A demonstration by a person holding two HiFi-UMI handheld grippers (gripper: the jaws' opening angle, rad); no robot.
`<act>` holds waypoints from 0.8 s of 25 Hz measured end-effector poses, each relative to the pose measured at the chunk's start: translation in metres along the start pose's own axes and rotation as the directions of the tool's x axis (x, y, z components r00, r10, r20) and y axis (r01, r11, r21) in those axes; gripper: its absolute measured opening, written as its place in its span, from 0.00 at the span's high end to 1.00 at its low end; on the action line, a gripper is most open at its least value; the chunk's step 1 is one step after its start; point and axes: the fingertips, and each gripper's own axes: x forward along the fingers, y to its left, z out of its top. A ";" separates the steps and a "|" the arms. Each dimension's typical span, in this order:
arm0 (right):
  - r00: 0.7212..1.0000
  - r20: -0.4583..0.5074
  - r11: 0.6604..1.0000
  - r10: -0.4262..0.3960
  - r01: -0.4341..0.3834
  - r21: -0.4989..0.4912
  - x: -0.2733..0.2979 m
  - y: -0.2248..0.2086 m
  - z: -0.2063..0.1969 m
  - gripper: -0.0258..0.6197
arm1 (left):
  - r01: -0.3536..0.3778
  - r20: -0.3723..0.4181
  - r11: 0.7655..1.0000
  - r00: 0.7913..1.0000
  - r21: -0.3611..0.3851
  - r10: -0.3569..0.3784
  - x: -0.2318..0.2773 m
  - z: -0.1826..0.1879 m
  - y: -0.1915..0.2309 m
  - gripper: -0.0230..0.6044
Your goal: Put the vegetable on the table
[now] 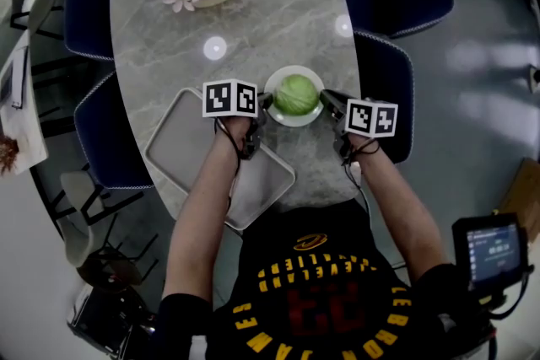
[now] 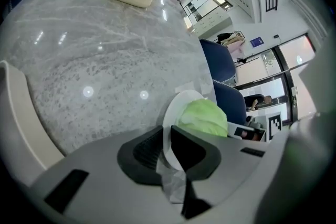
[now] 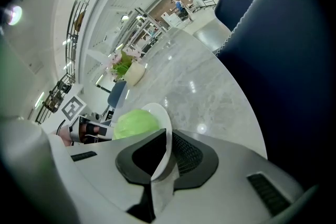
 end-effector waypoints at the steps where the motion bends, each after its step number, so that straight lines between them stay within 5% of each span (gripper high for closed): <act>1: 1.000 -0.001 1.000 -0.005 0.005 -0.015 0.001 -0.001 0.000 0.91 | 0.002 -0.001 1.000 1.000 -0.003 -0.002 0.001 0.001 0.001 0.91; 4: 1.000 0.001 0.999 -0.026 0.026 -0.038 0.001 -0.005 0.000 0.91 | -0.013 0.003 1.000 1.000 0.014 0.013 0.003 0.002 0.004 0.91; 9: 0.999 0.015 0.997 -0.051 0.052 -0.064 -0.009 -0.007 -0.004 0.91 | -0.117 0.033 0.981 0.993 0.153 0.113 -0.002 0.004 0.005 0.88; 14: 0.997 0.061 0.995 -0.053 0.057 -0.080 -0.024 -0.003 -0.002 0.91 | -0.161 0.086 0.973 0.985 0.166 0.148 -0.011 0.006 0.008 0.89; 20: 0.992 0.129 0.986 -0.011 0.033 -0.166 -0.052 0.034 -0.002 0.91 | -0.130 0.264 0.971 0.962 0.202 0.074 -0.055 0.007 -0.021 0.89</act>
